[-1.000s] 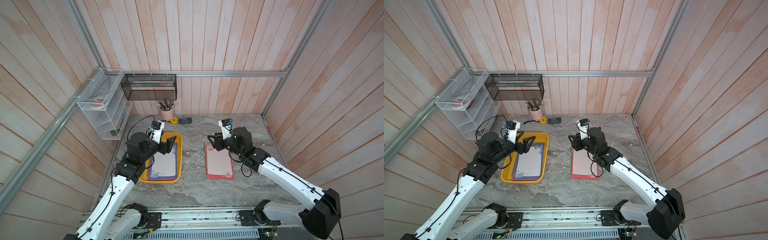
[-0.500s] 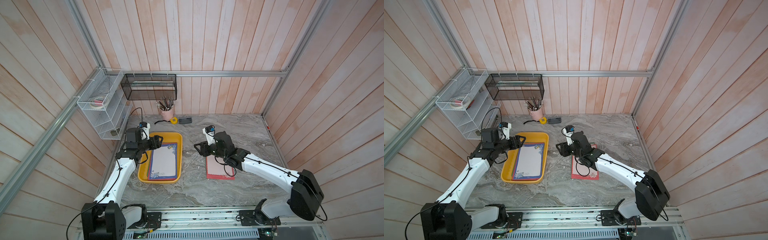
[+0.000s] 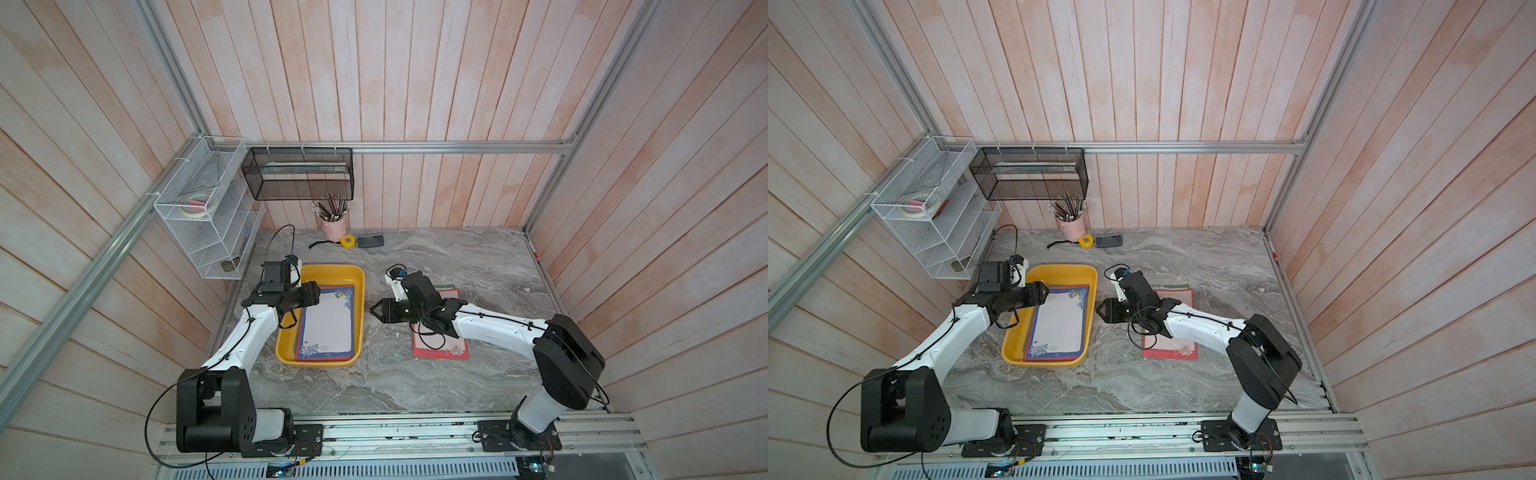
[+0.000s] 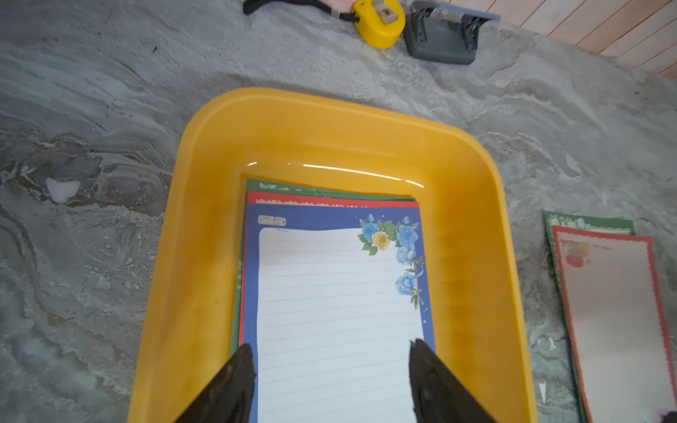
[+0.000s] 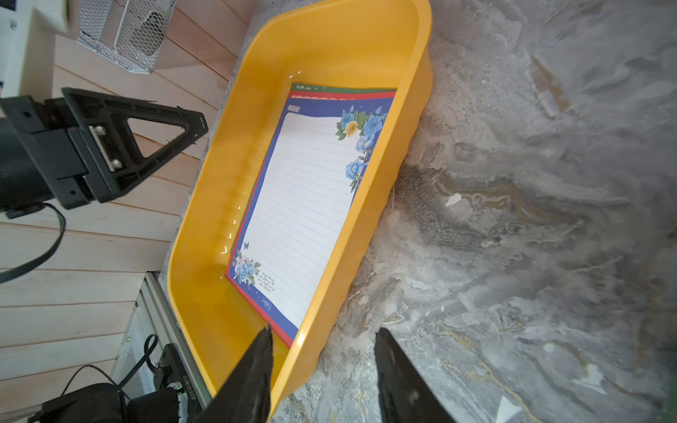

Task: Take out the stationery paper from the storage box
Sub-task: Pick up the stationery paper from the storage box.

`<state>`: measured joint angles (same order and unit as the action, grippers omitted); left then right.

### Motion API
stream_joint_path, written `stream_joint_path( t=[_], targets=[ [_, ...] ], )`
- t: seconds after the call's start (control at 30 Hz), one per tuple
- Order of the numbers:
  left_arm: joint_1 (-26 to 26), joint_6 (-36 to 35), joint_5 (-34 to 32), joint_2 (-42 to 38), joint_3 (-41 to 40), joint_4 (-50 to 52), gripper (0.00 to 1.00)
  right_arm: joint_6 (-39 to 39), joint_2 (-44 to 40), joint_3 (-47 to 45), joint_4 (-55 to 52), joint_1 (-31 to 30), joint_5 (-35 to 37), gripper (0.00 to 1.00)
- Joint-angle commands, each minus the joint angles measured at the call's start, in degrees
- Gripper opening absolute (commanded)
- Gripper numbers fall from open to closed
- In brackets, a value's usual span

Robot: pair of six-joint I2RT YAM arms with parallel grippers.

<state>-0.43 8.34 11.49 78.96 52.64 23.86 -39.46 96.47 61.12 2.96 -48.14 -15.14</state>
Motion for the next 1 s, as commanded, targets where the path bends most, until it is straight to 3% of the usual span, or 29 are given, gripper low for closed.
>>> stream_joint_path(
  t=[0.0,0.97],
  targets=[
    [0.2,-1.8,-2.7,2.0,-0.4,1.9,0.68,-3.2,2.0,2.4,1.3,-0.3,-2.9,0.47],
    [-0.9,-1.7,-4.8,10.9,0.7,5.9,0.66,-3.9,5.2,4.7,0.7,-0.2,-3.8,0.46]
  ],
)
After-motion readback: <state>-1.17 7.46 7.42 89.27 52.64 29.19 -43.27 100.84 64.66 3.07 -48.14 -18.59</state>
